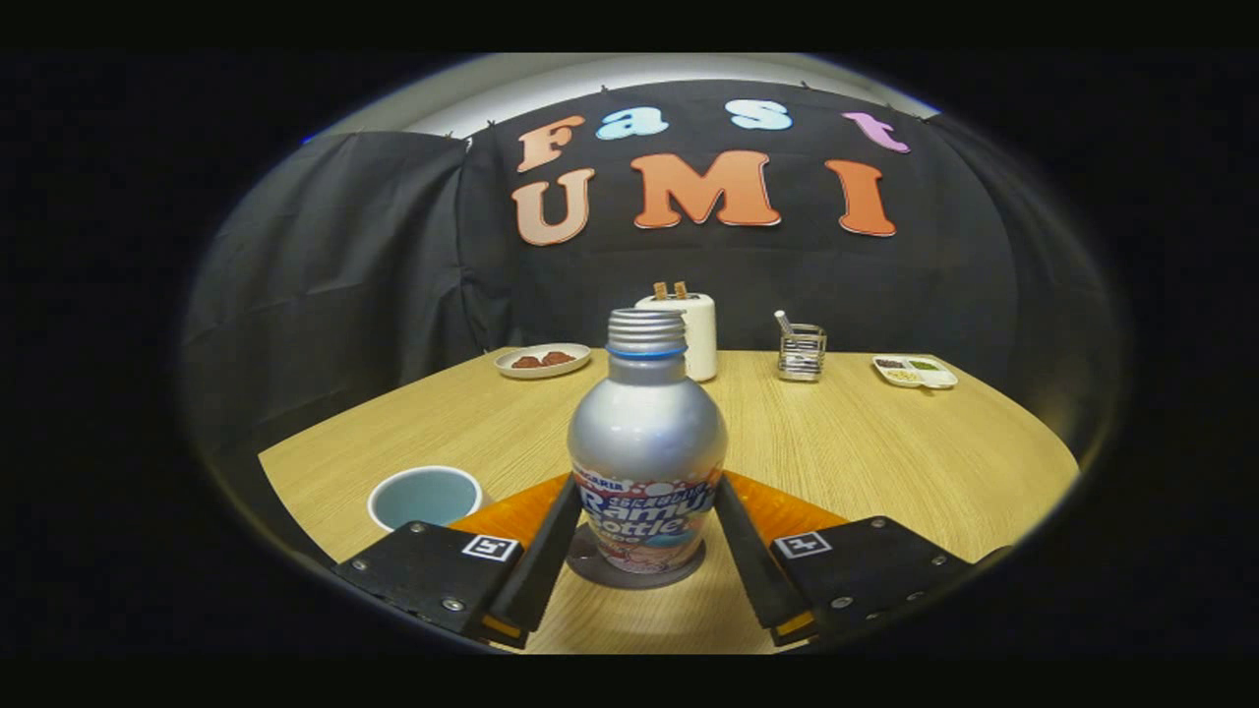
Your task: Take the bottle from table, then pour the juice into the cup, finally place the bottle on the coaster
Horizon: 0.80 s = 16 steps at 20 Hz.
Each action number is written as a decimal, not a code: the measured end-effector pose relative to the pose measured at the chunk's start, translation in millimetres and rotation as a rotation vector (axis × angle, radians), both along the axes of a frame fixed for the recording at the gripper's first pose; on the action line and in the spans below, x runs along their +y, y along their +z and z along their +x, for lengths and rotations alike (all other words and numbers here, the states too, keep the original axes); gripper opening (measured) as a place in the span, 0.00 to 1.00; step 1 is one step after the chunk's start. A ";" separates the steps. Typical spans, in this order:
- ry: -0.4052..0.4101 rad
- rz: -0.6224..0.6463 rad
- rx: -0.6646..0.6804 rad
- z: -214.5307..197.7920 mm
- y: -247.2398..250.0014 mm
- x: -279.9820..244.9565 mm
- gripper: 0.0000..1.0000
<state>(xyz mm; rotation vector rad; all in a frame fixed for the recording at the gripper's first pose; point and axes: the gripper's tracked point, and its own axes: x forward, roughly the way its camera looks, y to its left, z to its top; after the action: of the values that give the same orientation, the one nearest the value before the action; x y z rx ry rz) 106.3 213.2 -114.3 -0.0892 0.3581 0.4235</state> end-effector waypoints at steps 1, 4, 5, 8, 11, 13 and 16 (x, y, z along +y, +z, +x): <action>0.004 -0.007 0.001 -0.5 -0.7 1.4 0.80; 0.000 -0.029 -0.003 -2.0 -2.8 -0.2 0.81; -0.001 -0.028 -0.003 -2.5 -1.9 -0.6 0.82; -0.004 -0.022 -0.007 -6.1 2.6 -3.5 0.89; -0.014 -0.022 -0.019 -10.7 10.0 -10.9 0.97; -0.026 -0.017 -0.029 -16.3 15.9 -19.4 0.97; -0.053 -0.008 -0.053 -25.6 30.2 -38.0 0.97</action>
<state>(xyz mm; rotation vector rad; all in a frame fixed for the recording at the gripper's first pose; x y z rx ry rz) 80.7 175.2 -84.1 -0.0981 0.3095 0.3669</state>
